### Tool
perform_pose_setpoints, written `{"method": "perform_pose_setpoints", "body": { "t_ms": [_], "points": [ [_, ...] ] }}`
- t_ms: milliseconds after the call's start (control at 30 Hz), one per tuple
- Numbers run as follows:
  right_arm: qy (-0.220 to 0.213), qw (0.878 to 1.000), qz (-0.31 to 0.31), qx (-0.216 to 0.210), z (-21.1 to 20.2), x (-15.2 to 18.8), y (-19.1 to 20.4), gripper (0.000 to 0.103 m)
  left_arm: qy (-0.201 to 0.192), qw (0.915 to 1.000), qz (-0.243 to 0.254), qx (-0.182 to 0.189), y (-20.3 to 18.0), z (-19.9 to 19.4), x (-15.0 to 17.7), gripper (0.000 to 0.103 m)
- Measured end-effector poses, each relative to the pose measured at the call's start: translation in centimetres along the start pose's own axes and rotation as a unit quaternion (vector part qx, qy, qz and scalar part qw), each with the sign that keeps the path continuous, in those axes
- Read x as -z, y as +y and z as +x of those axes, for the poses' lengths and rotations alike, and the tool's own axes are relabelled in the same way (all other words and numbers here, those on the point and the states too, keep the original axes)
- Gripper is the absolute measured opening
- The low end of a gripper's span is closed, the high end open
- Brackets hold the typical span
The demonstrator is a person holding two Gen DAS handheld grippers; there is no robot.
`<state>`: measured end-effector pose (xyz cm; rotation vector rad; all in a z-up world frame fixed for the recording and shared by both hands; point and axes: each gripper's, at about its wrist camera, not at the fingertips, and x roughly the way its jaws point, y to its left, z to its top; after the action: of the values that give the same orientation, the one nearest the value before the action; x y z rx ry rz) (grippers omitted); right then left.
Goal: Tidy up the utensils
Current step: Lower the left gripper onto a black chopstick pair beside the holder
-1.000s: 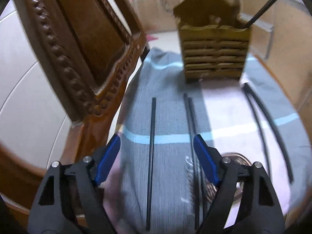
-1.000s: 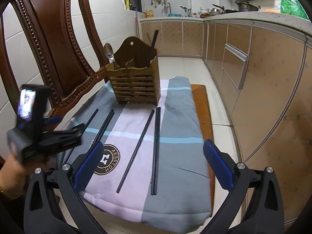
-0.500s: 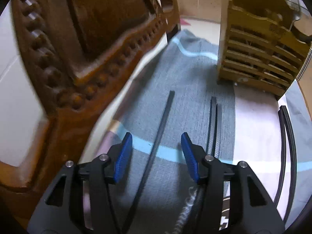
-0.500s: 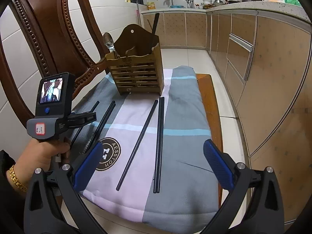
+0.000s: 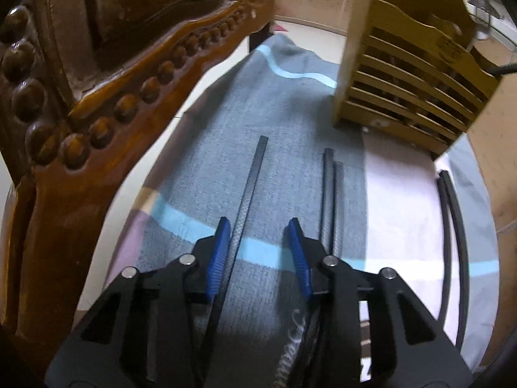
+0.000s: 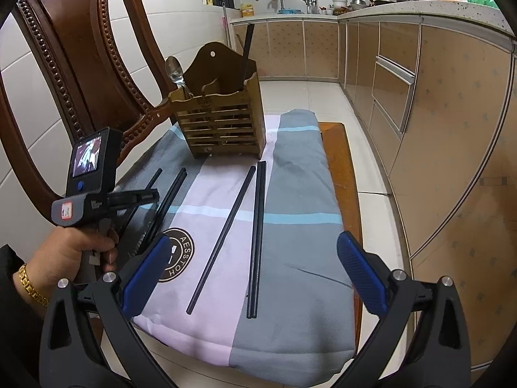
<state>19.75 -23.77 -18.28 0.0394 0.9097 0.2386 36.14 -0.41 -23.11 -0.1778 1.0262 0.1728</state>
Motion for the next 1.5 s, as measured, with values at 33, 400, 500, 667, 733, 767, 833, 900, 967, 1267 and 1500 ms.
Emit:
{"method": "perform_pose_setpoints", "body": {
  "t_ms": [33, 400, 500, 667, 733, 767, 833, 900, 967, 1267, 1500],
  "points": [
    [0.0, 1.0, -0.001, -0.001, 0.0, 0.0, 0.1, 0.1, 0.001, 1.0, 0.006, 0.006, -0.2, -0.8, 0.5, 0.028],
    [0.03, 0.999, -0.004, -0.011, 3.2, -1.5, 1.1, 0.099, 0.015, 0.9985, 0.03, 0.043, 0.7, -0.2, -0.6, 0.036],
    [0.073, 0.997, -0.01, -0.01, 6.2, -2.0, 1.6, 0.087, 0.017, 0.9982, 0.044, 0.038, 0.2, 0.1, -1.0, 0.036],
    [0.111, 0.993, 0.016, -0.039, 10.1, -2.8, 1.8, 0.07, 0.01, 0.9981, 0.058, 0.02, -0.7, 1.2, -2.4, 0.036],
    [0.119, 0.992, 0.025, -0.047, 11.3, -3.4, 1.8, 0.065, 0.012, 0.9979, 0.061, 0.018, -1.1, 1.5, -2.9, 0.036],
    [0.123, 0.991, 0.029, -0.046, 12.1, -3.8, 1.8, 0.064, 0.013, 0.9978, 0.063, 0.018, -1.2, 1.8, -3.2, 0.036],
    [0.132, 0.99, 0.03, -0.045, 13.3, -4.2, 1.8, 0.057, 0.017, 0.9976, 0.064, 0.018, -1.4, 2.3, -4.1, 0.036],
    [0.146, 0.987, 0.039, -0.046, 14.8, -4.5, 1.8, 0.055, 0.02, 0.9975, 0.065, 0.019, -1.4, 2.7, -4.7, 0.036],
    [0.149, 0.988, 0.033, -0.039, 15.7, -4.8, 2.0, 0.053, 0.024, 0.9973, 0.067, 0.019, -1.4, 3.3, -5.5, 0.036],
    [0.142, 0.99, -0.007, -0.001, 19.6, -6.8, 3.2, 0.051, 0.015, 0.9971, 0.071, 0.022, -1.8, 5.4, -8.1, 0.036],
    [0.14, 0.989, 0.021, -0.031, 20.1, -7.8, 1.4, 0.041, 0.007, 0.9969, 0.073, 0.027, -1.7, 5.6, -8.4, 0.036]
  ]
}}
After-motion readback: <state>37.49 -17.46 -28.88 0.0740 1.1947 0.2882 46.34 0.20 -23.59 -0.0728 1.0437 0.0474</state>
